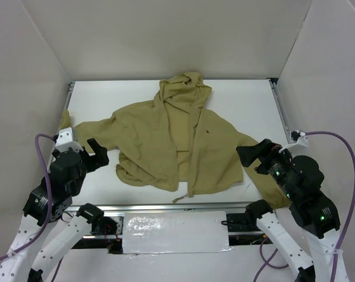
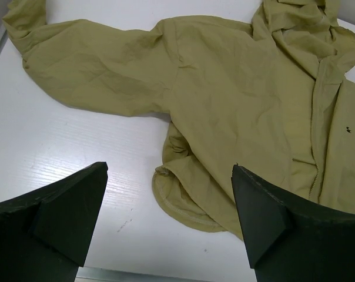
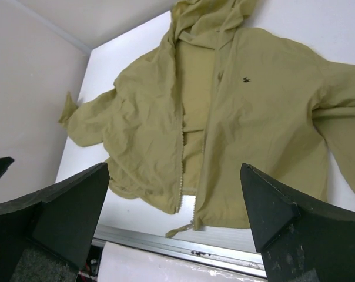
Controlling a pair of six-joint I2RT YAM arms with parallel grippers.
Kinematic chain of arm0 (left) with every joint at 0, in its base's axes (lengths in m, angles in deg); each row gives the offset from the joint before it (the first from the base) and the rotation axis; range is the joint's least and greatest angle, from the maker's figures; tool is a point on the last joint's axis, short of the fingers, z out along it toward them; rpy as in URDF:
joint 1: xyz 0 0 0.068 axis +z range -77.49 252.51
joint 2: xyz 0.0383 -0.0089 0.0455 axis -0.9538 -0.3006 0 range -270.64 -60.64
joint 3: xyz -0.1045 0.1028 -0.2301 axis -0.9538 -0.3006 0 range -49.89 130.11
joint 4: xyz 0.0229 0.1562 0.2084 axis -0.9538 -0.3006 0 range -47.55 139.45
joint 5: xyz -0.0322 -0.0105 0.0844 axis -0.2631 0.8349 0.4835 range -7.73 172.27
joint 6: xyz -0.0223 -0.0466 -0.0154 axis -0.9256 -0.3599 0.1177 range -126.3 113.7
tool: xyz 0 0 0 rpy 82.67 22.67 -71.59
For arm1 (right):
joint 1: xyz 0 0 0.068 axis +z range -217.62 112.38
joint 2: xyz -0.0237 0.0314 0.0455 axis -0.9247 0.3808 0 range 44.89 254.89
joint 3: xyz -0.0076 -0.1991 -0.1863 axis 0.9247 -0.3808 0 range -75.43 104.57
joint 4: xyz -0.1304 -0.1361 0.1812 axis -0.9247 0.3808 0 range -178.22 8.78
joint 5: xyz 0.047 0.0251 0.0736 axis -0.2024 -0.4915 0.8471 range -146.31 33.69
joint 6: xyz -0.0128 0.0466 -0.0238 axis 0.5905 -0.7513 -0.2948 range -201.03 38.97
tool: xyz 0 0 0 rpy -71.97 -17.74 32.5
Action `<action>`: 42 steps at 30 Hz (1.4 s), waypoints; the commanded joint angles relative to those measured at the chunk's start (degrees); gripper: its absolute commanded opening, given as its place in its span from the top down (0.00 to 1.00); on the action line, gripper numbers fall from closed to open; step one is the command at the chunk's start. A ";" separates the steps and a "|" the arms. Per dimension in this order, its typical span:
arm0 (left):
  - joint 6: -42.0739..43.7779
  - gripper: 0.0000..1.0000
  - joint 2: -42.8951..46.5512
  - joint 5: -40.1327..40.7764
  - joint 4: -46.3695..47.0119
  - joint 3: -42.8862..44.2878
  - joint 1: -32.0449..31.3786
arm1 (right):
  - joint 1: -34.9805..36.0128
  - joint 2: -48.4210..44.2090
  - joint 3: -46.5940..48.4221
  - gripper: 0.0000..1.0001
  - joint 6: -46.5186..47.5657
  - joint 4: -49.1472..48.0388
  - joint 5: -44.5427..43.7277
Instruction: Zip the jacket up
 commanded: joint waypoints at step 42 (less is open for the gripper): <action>-45.42 0.16 -65.87 1.27 12.39 10.06 -41.39 | 0.80 -1.68 -10.59 0.00 0.01 -5.75 4.14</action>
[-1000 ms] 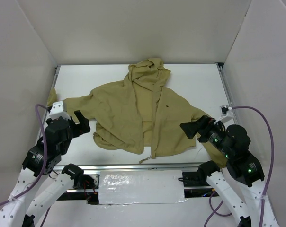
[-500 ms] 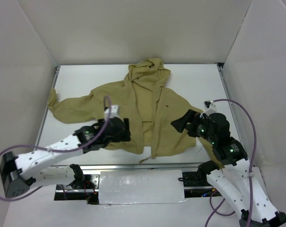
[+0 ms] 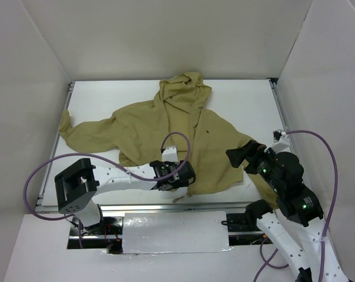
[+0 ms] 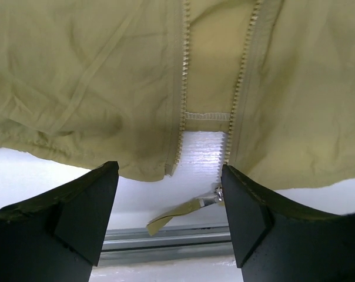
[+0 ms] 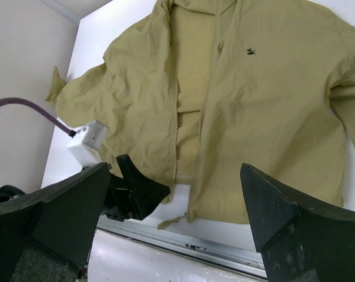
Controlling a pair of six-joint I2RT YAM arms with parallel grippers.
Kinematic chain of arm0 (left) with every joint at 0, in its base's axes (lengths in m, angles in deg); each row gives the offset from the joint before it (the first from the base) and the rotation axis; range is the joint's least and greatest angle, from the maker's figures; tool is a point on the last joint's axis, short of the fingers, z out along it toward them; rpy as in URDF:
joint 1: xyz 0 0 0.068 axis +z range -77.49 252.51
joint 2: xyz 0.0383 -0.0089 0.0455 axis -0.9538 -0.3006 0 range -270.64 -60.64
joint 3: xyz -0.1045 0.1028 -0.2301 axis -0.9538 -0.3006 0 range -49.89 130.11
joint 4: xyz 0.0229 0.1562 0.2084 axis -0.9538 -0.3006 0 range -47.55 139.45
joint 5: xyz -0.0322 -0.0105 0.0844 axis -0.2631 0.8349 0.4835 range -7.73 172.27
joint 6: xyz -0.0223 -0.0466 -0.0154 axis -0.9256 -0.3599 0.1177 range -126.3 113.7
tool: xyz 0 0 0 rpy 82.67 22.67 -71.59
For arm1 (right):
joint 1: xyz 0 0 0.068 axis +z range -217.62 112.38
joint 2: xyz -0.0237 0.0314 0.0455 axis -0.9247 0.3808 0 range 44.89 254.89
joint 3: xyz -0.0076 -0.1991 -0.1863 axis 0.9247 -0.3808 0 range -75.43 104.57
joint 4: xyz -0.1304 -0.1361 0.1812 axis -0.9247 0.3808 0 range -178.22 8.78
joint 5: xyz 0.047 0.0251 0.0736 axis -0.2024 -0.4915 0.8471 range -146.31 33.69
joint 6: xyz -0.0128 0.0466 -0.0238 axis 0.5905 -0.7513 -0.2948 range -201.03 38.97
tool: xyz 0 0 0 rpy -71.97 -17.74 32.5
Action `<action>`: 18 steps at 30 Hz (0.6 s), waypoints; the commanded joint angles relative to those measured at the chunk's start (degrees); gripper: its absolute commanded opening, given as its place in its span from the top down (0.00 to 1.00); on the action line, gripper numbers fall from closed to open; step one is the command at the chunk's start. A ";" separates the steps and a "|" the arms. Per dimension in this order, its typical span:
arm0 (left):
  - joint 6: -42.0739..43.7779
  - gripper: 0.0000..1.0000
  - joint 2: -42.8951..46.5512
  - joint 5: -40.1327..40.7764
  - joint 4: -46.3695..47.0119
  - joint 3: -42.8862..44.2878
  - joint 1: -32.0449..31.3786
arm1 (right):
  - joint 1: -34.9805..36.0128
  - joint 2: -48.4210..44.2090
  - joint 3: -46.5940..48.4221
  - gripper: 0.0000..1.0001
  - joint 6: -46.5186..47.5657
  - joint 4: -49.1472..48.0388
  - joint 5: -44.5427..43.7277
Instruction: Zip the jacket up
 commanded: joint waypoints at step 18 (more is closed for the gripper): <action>-5.37 0.26 -3.75 5.44 -4.59 2.30 -0.23 | 0.36 -0.24 0.16 0.00 1.19 -0.81 2.38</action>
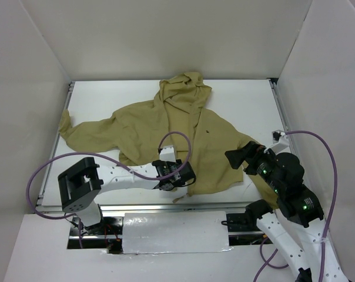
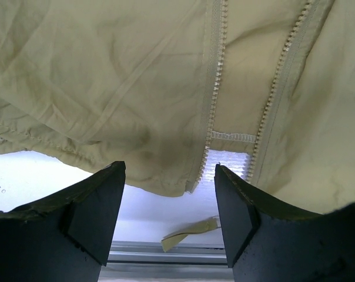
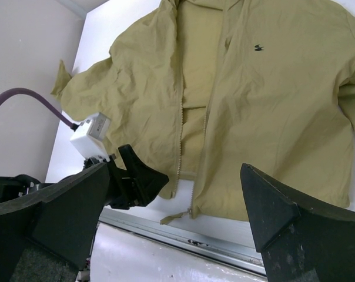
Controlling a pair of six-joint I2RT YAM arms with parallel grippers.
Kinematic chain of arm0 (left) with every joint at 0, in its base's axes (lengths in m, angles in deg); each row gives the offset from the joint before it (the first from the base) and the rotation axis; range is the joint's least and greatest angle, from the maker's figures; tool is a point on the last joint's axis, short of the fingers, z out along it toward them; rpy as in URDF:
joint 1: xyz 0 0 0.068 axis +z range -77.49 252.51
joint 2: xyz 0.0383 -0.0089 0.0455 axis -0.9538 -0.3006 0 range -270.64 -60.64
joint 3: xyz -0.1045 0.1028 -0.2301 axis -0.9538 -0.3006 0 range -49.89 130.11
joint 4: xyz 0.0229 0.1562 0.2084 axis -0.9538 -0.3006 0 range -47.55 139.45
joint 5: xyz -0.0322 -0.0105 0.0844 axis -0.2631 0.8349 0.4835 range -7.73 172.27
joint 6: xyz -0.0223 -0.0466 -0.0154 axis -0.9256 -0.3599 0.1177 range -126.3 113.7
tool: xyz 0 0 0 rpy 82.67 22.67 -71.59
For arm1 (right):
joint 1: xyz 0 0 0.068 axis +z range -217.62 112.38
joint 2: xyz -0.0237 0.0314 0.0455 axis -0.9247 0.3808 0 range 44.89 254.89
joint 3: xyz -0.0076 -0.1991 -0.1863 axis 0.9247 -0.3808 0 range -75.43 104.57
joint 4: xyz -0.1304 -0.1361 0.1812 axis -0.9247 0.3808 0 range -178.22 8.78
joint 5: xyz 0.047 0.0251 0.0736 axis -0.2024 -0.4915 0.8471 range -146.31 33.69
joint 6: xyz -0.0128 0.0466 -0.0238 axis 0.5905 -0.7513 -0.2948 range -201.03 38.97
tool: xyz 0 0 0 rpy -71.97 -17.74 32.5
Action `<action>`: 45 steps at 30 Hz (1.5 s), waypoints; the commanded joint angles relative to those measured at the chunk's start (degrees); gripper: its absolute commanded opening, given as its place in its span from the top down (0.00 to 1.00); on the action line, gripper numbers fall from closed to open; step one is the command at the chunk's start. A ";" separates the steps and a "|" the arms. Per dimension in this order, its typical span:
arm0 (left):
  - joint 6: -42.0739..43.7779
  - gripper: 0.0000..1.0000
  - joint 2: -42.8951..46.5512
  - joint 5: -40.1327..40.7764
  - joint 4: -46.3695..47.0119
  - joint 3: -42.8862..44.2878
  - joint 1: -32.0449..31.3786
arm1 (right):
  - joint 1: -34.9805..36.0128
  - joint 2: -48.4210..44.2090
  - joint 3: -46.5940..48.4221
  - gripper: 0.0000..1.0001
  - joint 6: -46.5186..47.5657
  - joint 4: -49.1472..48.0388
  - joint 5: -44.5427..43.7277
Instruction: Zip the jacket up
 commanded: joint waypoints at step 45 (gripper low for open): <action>-1.66 0.80 -4.91 -5.67 7.85 -7.13 -0.04 | 0.36 -0.73 -2.02 0.00 1.08 -1.58 0.32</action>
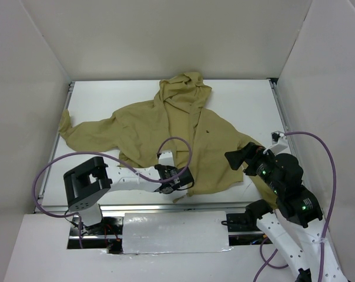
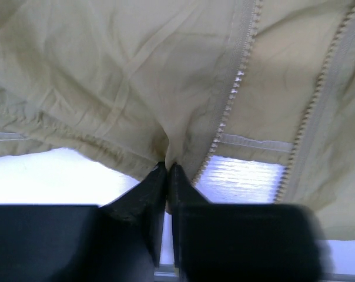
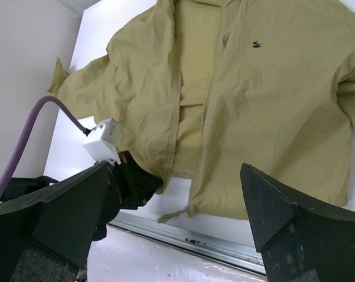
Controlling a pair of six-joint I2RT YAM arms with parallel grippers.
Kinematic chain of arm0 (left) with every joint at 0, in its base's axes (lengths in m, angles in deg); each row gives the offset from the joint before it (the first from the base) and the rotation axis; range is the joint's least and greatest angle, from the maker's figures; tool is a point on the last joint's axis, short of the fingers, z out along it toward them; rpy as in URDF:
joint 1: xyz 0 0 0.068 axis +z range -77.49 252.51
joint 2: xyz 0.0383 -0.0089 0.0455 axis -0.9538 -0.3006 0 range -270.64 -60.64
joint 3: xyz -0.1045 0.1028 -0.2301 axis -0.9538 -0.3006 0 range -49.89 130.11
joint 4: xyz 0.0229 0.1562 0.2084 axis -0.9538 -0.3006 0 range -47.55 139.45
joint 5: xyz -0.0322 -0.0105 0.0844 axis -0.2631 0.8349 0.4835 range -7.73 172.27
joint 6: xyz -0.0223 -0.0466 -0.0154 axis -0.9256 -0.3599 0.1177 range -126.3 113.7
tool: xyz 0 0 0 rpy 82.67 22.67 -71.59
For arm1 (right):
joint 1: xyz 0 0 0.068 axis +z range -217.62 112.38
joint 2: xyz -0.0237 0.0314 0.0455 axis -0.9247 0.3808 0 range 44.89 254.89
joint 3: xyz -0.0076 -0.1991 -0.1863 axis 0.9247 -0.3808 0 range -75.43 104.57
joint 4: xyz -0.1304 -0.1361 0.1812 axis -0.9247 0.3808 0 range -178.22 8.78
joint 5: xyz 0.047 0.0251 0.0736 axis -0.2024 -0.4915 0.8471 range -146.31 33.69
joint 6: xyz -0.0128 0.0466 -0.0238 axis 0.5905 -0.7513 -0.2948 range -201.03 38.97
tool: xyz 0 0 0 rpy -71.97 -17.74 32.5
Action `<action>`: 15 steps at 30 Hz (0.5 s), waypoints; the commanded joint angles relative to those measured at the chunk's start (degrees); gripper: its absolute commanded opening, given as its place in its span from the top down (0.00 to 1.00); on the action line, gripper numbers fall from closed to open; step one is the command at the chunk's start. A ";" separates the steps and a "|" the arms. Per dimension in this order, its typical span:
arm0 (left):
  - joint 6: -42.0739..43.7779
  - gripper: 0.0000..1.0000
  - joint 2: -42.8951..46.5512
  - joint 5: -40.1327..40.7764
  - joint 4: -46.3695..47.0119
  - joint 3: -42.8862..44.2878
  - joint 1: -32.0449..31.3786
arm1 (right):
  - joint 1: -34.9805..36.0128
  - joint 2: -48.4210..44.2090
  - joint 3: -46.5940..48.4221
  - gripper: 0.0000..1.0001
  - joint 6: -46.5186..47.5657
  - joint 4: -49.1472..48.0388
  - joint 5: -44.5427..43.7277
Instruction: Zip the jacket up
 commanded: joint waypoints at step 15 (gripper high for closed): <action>-4.22 1.00 22.52 -5.37 34.57 -23.48 0.14 | 1.15 10.21 -15.88 0.03 -0.78 -13.48 19.53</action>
